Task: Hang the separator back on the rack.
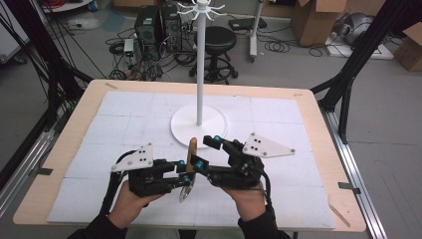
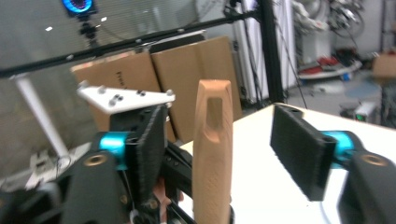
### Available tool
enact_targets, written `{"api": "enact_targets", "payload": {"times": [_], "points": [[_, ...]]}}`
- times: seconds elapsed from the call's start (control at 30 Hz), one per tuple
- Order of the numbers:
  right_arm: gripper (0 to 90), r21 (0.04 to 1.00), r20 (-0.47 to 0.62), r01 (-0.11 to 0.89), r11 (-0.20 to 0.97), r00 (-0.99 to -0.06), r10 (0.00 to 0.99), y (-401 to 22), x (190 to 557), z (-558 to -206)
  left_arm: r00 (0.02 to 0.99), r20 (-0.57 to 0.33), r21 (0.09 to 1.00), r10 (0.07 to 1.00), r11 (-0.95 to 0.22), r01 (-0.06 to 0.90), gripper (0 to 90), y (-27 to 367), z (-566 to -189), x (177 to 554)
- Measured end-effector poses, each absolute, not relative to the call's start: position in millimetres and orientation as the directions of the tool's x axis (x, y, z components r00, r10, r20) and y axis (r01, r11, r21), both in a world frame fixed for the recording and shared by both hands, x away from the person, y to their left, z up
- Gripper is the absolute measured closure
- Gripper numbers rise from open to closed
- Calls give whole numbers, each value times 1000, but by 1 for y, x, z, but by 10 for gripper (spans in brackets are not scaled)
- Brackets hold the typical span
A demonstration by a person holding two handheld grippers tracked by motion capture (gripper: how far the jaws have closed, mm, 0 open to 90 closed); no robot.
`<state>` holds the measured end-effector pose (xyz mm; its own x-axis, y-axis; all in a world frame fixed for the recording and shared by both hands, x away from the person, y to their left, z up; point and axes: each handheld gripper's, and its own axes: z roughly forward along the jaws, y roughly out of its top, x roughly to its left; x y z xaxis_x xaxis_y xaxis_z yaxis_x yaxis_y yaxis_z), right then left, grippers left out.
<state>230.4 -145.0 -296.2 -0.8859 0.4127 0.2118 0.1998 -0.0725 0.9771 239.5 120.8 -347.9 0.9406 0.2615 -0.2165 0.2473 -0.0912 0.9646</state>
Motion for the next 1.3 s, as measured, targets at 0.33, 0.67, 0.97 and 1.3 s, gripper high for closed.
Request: {"api": "enact_targets", "payload": {"times": [0.33, 0.67, 0.97, 1.3], "points": [[298, 976, 215, 203, -82, -959, 183, -168, 247, -312, 966, -227, 967, 123, -88, 238, 707, 124, -343, 238], [515, 976, 212, 212, -43, -977, -16, -152, 254, -317, 974, -223, 969, 29, -104, 225, 707, 124, -344, 236], [706, 983, 178, 181, -32, -981, -76, -143, 252, -318, 973, -230, 969, -6, -95, 228, 705, 123, -345, 236], [714, 976, 216, 210, -52, -951, 220, -134, 237, -304, 958, -193, 975, 214, -70, 212, 401, 128, -344, 236]]}}
